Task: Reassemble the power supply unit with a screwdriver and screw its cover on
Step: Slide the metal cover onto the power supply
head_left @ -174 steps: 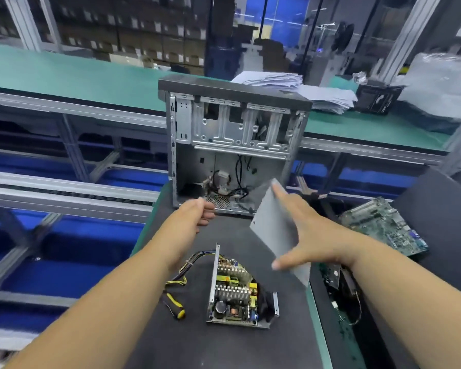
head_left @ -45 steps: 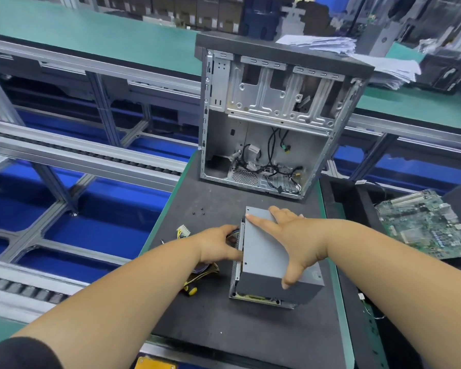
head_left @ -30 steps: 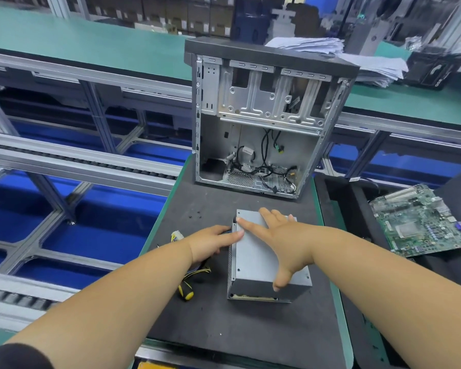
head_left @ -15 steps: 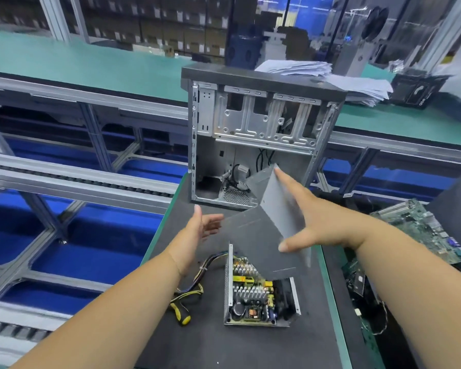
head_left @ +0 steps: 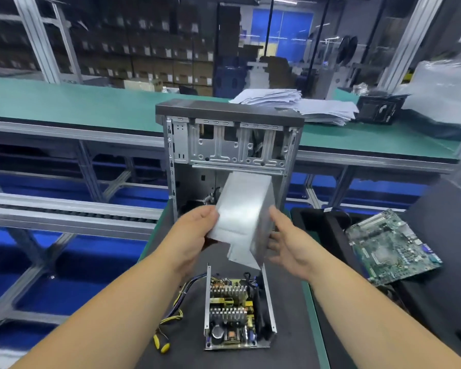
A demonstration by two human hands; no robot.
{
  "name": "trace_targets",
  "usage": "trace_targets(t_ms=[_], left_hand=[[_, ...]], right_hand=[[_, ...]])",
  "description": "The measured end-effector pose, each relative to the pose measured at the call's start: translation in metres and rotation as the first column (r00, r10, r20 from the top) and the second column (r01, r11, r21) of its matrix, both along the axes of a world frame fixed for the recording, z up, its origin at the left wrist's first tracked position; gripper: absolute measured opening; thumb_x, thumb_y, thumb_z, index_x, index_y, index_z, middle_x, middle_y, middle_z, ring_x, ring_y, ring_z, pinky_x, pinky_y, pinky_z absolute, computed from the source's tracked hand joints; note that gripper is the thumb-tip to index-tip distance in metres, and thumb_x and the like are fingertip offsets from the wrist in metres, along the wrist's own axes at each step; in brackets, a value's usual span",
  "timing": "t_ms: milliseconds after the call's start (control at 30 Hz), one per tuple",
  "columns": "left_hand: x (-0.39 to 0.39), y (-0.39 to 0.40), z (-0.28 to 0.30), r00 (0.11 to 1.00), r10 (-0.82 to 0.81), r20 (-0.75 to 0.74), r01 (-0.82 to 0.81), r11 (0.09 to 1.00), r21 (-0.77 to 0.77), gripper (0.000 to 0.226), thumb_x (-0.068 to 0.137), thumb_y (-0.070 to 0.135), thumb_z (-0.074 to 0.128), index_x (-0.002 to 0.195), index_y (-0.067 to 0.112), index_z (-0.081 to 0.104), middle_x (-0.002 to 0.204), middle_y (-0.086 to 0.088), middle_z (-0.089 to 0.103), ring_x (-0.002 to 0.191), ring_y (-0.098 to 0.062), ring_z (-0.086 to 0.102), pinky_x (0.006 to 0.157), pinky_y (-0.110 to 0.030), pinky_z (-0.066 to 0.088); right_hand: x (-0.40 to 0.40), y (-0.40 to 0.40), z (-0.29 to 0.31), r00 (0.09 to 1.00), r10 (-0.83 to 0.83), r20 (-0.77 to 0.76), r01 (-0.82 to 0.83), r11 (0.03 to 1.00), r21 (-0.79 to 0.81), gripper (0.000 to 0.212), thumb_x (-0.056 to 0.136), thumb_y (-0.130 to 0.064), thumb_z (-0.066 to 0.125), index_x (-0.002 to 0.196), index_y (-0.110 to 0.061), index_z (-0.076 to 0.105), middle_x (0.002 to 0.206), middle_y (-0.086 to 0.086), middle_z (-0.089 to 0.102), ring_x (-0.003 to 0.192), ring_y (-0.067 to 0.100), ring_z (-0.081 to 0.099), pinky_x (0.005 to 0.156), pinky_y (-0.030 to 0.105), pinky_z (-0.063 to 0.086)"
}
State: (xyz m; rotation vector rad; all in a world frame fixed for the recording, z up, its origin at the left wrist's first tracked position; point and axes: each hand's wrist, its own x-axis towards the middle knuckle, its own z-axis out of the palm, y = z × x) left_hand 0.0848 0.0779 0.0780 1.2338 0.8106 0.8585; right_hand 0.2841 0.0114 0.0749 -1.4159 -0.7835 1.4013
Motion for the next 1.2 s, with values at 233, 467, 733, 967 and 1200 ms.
trace_targets(t_ms=[233,467,733,967,1200], left_hand=[[0.007,0.012,0.031,0.98,0.169,0.109,-0.132,0.949,-0.288,0.019,0.1,0.012,0.049,0.094,0.005,0.066,0.075,-0.005,0.069,0.06,-0.015,0.062,0.048,-0.02,0.052],[0.024,0.004,0.042,0.999,0.016,0.047,0.003,0.928,-0.374,0.018,0.099,0.012,0.051,0.086,0.009,0.063,0.067,-0.004,0.066,0.049,-0.011,0.058,0.045,-0.019,0.051],[0.03,0.001,0.043,0.985,-0.158,-0.066,0.122,0.919,-0.374,0.009,0.099,0.012,0.05,0.1,0.011,0.059,0.088,-0.009,0.063,0.068,-0.016,0.06,0.063,-0.024,0.053],[0.019,0.005,0.025,0.982,-0.18,-0.064,0.141,0.91,-0.39,0.016,0.099,0.013,0.049,0.11,0.008,0.06,0.087,-0.008,0.067,0.071,-0.018,0.063,0.066,-0.026,0.053],[-0.005,0.019,0.001,0.992,-0.124,0.022,0.121,0.897,-0.425,0.038,0.101,0.035,0.049,0.078,0.013,0.071,0.066,-0.005,0.069,0.053,-0.012,0.058,0.059,-0.026,0.053]], right_hand=[[0.04,-0.033,0.007,0.123,-0.128,0.984,-0.306,0.938,0.16,0.129,0.068,-0.033,0.079,0.15,-0.044,-0.02,0.163,0.0,-0.012,0.15,0.026,0.0,0.115,0.056,0.022],[0.046,-0.043,0.025,-0.504,-0.32,0.802,-0.654,0.748,-0.113,0.148,0.04,-0.047,0.09,0.158,-0.03,0.002,0.162,0.02,-0.011,0.148,0.045,-0.007,0.107,0.077,0.014],[0.041,-0.066,0.038,-0.484,-0.305,0.82,-0.677,0.724,-0.131,0.142,0.043,-0.072,0.077,0.158,-0.03,0.004,0.161,0.022,-0.012,0.147,0.047,-0.01,0.11,0.073,0.009],[0.024,-0.063,0.033,-0.474,-0.312,0.824,-0.705,0.695,-0.142,0.138,0.044,-0.074,0.077,0.157,-0.033,0.008,0.162,0.023,-0.008,0.148,0.046,-0.007,0.112,0.069,0.011],[0.001,-0.04,0.03,-0.423,-0.04,0.905,-0.615,0.747,-0.254,0.145,0.042,-0.073,0.071,0.153,-0.038,-0.015,0.161,0.017,-0.011,0.148,0.037,-0.015,0.116,0.06,0.0]])
